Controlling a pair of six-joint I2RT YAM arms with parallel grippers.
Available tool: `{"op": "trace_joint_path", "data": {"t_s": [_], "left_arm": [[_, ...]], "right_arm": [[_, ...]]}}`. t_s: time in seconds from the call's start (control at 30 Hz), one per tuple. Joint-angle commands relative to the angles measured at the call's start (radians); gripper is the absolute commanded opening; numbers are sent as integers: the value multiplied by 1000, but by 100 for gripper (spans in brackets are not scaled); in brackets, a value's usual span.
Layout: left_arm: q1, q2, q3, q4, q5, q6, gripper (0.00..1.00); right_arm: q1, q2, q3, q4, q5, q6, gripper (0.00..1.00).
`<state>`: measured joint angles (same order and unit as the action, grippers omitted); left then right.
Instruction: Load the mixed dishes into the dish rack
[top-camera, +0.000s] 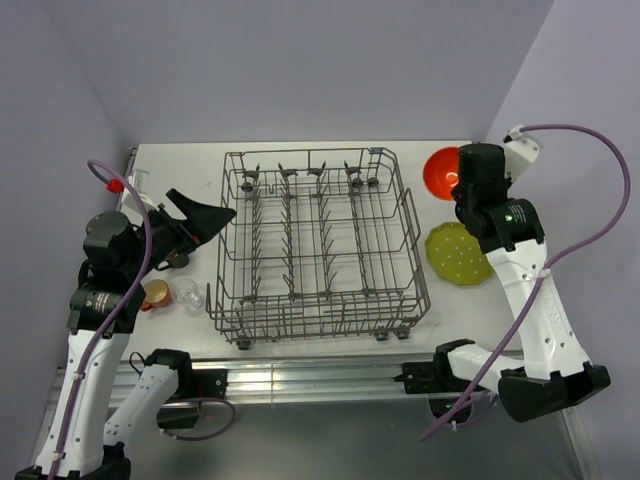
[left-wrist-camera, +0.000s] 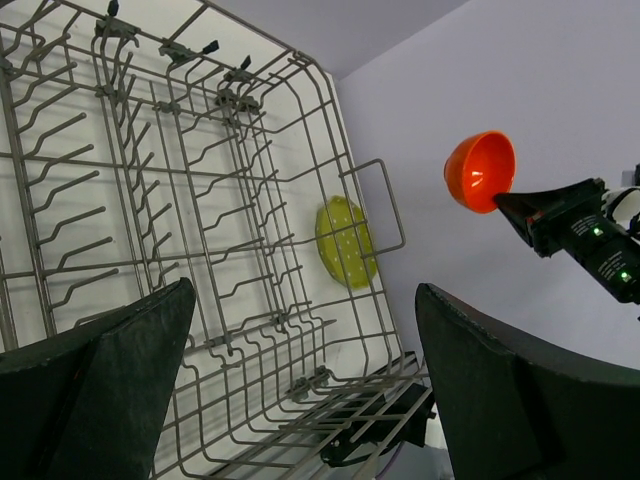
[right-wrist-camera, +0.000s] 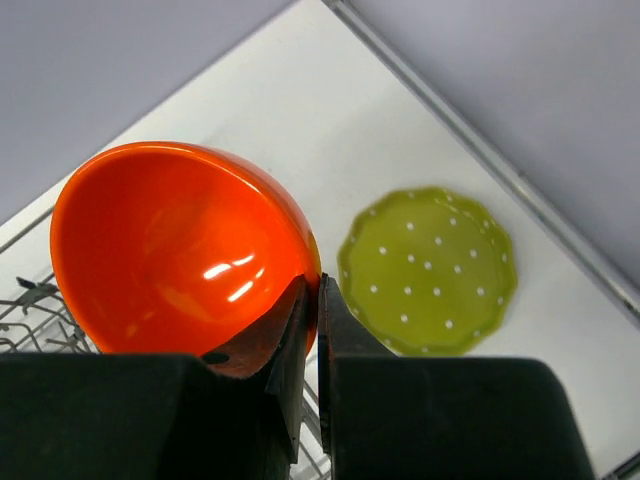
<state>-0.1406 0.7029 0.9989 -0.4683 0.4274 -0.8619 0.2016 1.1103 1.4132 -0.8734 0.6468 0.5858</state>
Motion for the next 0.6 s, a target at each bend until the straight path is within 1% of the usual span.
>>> {"op": "trace_joint_path", "data": {"t_s": [0.0,0.17,0.4,0.47,0.53,0.57], "left_arm": [[4,10,0,56,30,-6,99],[4,18,18,17,-19,12,99],[4,27,41,-33,-61,37,99],[6,33,46,-43,-67,44,98],[4,36,44,-50,-75,52,95],[4,35,43,-52,-79,55,94]], "right_arm": [[51,25,88,128,93,-122,0],[162,63,121,224,139,-234,0],[352,140,98,442,300,-467,0],[384,169,90,484,344,-539,0],[436,187,79,571,390,-599,0],[449,207,70,600,402,-665,0]]}}
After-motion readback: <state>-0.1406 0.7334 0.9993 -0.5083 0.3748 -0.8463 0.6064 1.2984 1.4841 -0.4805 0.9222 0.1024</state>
